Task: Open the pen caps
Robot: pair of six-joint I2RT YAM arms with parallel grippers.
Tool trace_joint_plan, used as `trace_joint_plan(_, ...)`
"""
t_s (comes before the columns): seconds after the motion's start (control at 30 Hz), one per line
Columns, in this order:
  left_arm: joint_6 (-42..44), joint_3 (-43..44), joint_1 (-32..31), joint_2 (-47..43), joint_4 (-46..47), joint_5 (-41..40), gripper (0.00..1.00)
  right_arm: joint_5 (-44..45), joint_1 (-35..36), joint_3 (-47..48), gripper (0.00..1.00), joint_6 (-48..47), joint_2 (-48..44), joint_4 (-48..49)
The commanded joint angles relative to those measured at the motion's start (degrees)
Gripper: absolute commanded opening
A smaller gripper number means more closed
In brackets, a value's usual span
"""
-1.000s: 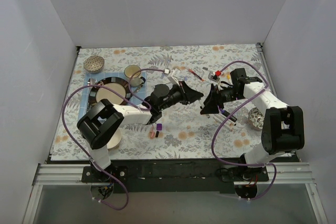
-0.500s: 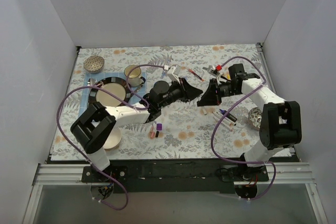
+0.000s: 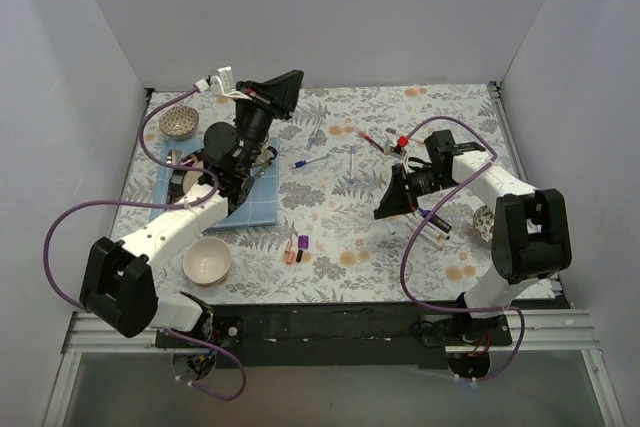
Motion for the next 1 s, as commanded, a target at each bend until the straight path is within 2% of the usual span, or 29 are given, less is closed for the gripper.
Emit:
trace_joint_plan(0.0,-0.2,-2.8,-0.7,-4.6,-14.5,8.4,0.00,6.9,-0.3,-0.7,0.01,4.4,-4.6,4.4)
trace_joint_plan(0.03,-1.0,-2.7,-0.7,-5.1,-18.6,9.9,0.00,12.0,-0.6,-1.6,0.01,8.2,-5.7,9.0)
trace_joint_plan(0.07,-1.8,-2.3,-0.7,-5.6,-27.5,12.6,0.00,14.3,-0.6,-2.4,0.01,9.8,-7.0,11.3)
trace_joint_plan(0.17,-1.0,-2.3,-0.7,-6.4,-41.3,18.3,0.00,22.1,-0.7,-4.4,0.01,12.2,-10.3,15.3)
trace_joint_plan(0.37,3.6,-5.4,-3.0,-5.0,-61.3,20.6,0.00,36.0,-0.7,-5.9,0.01,13.7,-12.5,18.8)
trace_joint_plan(0.47,5.5,-5.7,-6.2,-2.9,-67.3,16.8,0.00,42.2,-0.9,-6.3,0.01,13.6,-12.6,19.5)
trace_joint_plan(0.6,7.7,-3.0,-11.7,1.1,-72.3,9.2,0.00,48.3,-2.3,-6.8,0.01,13.4,-12.5,20.2)
trace_joint_plan(0.7,8.7,-1.1,-13.5,4.3,-74.7,5.1,0.00,52.9,-3.9,-7.6,0.01,12.9,-12.2,20.3)
trace_joint_plan(0.97,9.6,-1.6,-14.5,6.9,-75.2,4.2,0.00,56.5,-6.0,-9.2,0.04,9.9,-9.0,17.1)
